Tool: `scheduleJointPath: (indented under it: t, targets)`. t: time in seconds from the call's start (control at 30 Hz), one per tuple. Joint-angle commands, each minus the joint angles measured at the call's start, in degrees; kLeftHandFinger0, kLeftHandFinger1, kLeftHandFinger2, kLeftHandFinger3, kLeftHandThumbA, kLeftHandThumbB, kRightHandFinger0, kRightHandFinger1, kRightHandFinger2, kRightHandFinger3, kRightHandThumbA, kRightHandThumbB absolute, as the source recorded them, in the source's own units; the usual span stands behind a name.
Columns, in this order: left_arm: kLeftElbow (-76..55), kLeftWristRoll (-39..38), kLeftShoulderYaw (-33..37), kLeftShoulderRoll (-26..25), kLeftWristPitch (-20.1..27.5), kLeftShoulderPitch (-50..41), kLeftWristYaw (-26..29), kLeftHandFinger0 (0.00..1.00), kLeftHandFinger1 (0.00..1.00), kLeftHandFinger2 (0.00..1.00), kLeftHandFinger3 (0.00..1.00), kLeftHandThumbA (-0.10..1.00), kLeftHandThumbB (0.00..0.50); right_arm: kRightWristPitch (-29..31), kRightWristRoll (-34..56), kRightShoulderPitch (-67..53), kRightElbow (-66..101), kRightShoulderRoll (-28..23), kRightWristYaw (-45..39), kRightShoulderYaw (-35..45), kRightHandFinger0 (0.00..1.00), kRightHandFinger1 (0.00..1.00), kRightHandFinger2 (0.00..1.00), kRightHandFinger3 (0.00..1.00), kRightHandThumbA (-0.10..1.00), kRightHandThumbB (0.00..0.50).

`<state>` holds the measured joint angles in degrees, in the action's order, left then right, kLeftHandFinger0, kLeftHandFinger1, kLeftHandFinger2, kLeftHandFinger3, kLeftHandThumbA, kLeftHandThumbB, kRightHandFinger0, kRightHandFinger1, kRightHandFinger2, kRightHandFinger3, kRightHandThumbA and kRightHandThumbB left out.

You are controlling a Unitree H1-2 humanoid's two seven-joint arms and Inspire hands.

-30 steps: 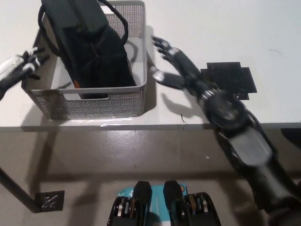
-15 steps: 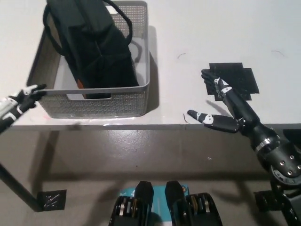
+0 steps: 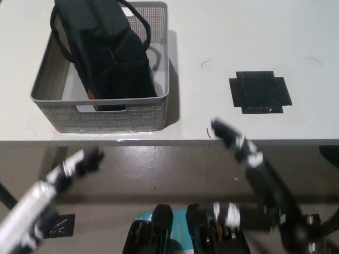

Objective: Use both hands to pick up a lunch bag on the right hand side and place it into a container on the left hand side

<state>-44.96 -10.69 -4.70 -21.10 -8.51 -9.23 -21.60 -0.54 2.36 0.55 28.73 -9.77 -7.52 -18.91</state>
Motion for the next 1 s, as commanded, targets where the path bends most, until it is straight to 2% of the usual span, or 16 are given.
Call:
scheduleJointPath:
  t: [0.0, 0.03, 0.1, 0.13, 0.37, 0.5, 0.53, 0.63, 0.7, 0.8, 0.9, 0.97]
  targets:
    - [2.4, -1.7, 5.1, 9.8, 20.6, -14.1, 1.3, 1.00, 1.00, 1.00, 1.00, 1.00, 0.203, 20.3, -0.7, -13.7, -0.8, 3.7, -0.3, -5.5, 1.00, 1.00, 1.00, 1.00, 1.00, 0.277]
    - [3.2, -1.3, 5.3, 10.1, 20.4, -14.5, 1.0, 1.00, 1.00, 1.00, 1.00, 1.00, 0.215, 21.2, -1.0, -14.1, -2.3, 4.0, -0.3, -5.5, 1.00, 1.00, 1.00, 1.00, 1.00, 0.271]
    - [6.1, 0.4, 6.1, 11.3, 21.1, -14.5, 0.8, 1.00, 1.00, 1.00, 1.00, 1.00, 0.205, 22.7, -1.6, -14.4, -6.3, 4.7, 0.1, -4.9, 1.00, 1.00, 1.00, 1.00, 1.00, 0.282]
    - [8.9, 1.1, 6.5, 12.0, 22.3, -14.0, 0.6, 1.00, 1.00, 1.00, 1.00, 1.00, 0.180, 23.7, -2.0, -14.6, -9.2, 5.4, 0.7, -4.2, 1.00, 1.00, 1.00, 1.00, 1.00, 0.278]
    - [22.8, 7.0, 6.3, 14.3, 27.4, -10.4, 2.2, 1.00, 1.00, 1.00, 1.00, 1.00, 0.168, 27.3, -0.4, -11.4, -25.5, 7.7, 2.3, 0.7, 1.00, 1.00, 1.00, 1.00, 1.00, 0.270]
    - [29.7, 8.4, 5.8, 14.3, 29.9, -7.2, 2.6, 1.00, 1.00, 1.00, 1.00, 1.00, 0.152, 27.3, 0.2, -8.1, -35.4, 9.0, 3.6, 3.9, 1.00, 1.00, 1.00, 1.00, 1.00, 0.280]
    - [31.6, 9.0, 5.6, 14.3, 30.5, -6.4, 2.9, 1.00, 1.00, 1.00, 1.00, 1.00, 0.164, 27.4, 0.5, -7.2, -37.8, 9.3, 3.4, 4.6, 1.00, 1.00, 1.00, 1.00, 1.00, 0.268]
    - [35.8, 10.5, 5.2, 14.3, 30.9, -4.3, 3.8, 1.00, 1.00, 1.00, 1.00, 1.00, 0.147, 27.5, 1.6, -4.8, -42.1, 10.0, 3.0, 6.6, 1.00, 1.00, 1.00, 1.00, 1.00, 0.235]
    - [38.7, 12.0, 5.1, 14.5, 30.5, -1.9, 4.9, 1.00, 1.00, 1.00, 1.00, 1.00, 0.149, 27.5, 1.9, -2.2, -44.3, 9.9, 2.8, 7.9, 1.00, 1.00, 1.00, 1.00, 1.00, 0.250]
    - [43.1, 12.8, 5.1, 14.7, 30.8, 1.6, 5.8, 1.00, 1.00, 1.00, 1.00, 1.00, 0.179, 27.5, 2.1, 1.1, -47.2, 9.7, 2.3, 9.6, 1.00, 1.00, 1.00, 1.00, 1.00, 0.275]
    - [47.5, 12.7, 5.2, 14.9, 30.1, 4.5, 6.6, 1.00, 1.00, 1.00, 1.00, 1.00, 0.236, 26.0, 2.0, 3.4, -49.0, 9.9, 2.1, 11.0, 1.00, 1.00, 1.00, 1.00, 1.00, 0.293]
    - [49.0, 13.0, 5.3, 14.9, 30.1, 5.2, 7.0, 1.00, 1.00, 1.00, 1.00, 1.00, 0.238, 25.6, 1.9, 3.8, -49.2, 10.1, 1.8, 11.5, 1.00, 1.00, 1.00, 1.00, 1.00, 0.270]
